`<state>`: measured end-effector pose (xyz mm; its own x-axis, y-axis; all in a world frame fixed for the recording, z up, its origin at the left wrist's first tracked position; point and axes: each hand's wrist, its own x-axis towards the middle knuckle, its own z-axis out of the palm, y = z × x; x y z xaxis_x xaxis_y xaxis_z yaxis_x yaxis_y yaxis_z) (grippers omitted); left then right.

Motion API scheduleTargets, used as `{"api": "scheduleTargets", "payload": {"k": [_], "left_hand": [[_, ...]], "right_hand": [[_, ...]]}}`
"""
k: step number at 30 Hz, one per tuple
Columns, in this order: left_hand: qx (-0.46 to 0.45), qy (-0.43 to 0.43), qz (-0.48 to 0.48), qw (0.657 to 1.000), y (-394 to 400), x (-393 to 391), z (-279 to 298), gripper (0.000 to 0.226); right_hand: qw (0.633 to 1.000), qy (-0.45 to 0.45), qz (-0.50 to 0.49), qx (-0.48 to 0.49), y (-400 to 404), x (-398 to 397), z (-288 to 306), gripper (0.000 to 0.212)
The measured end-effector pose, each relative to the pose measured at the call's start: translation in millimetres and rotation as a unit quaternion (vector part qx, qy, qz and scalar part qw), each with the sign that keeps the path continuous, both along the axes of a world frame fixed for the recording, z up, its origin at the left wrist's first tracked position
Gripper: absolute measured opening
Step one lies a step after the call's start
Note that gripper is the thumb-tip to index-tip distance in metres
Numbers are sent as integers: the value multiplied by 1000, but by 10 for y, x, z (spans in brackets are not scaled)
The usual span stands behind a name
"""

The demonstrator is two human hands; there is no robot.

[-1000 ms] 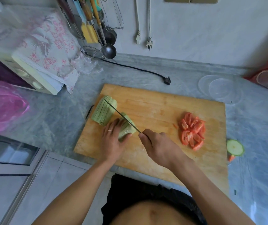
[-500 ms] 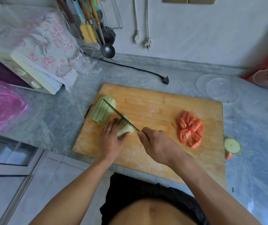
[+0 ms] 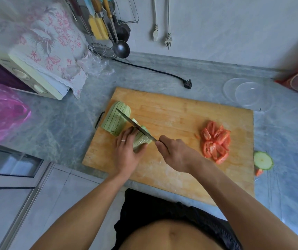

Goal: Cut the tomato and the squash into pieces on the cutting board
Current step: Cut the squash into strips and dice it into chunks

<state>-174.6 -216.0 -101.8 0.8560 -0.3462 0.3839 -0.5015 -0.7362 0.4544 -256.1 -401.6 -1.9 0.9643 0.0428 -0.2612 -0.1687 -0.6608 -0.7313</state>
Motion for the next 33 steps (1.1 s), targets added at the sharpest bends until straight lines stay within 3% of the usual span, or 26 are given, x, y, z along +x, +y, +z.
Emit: {"api": "scheduleTargets", "payload": {"k": [23, 33], "left_hand": [[30, 29, -15, 999, 25, 21, 4, 57], [40, 31, -21, 998, 45, 2, 46, 56]], "right_hand": [[996, 87, -5, 35, -241, 174, 23, 33], [999, 21, -17, -47, 161, 49, -115, 29]]}}
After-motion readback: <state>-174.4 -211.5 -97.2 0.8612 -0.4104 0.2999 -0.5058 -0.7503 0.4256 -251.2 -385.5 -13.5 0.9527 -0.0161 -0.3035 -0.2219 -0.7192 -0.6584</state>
